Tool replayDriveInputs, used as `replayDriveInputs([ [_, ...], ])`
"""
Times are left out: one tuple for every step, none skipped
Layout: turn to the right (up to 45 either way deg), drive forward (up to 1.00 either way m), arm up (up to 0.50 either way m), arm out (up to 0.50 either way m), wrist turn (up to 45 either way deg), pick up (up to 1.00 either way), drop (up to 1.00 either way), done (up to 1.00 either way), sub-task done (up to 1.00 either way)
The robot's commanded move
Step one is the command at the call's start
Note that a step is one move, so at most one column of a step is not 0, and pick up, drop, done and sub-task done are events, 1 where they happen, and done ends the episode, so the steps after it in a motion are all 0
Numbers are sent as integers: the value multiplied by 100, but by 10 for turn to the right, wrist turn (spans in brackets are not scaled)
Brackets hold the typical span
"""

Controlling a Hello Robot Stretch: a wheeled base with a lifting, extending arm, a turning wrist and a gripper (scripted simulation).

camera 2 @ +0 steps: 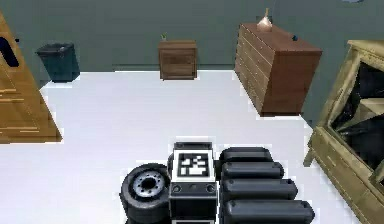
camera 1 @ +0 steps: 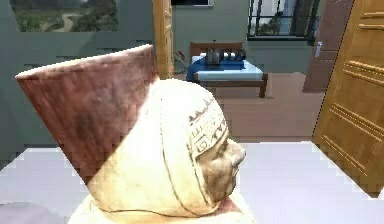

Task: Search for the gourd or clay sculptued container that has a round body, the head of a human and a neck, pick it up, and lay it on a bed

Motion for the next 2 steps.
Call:
replayDriveInputs([
  [-210, 0, 0, 0, 0, 0, 0, 0, 0],
  [150, 0, 0, 0, 0, 0, 0, 0, 0],
])
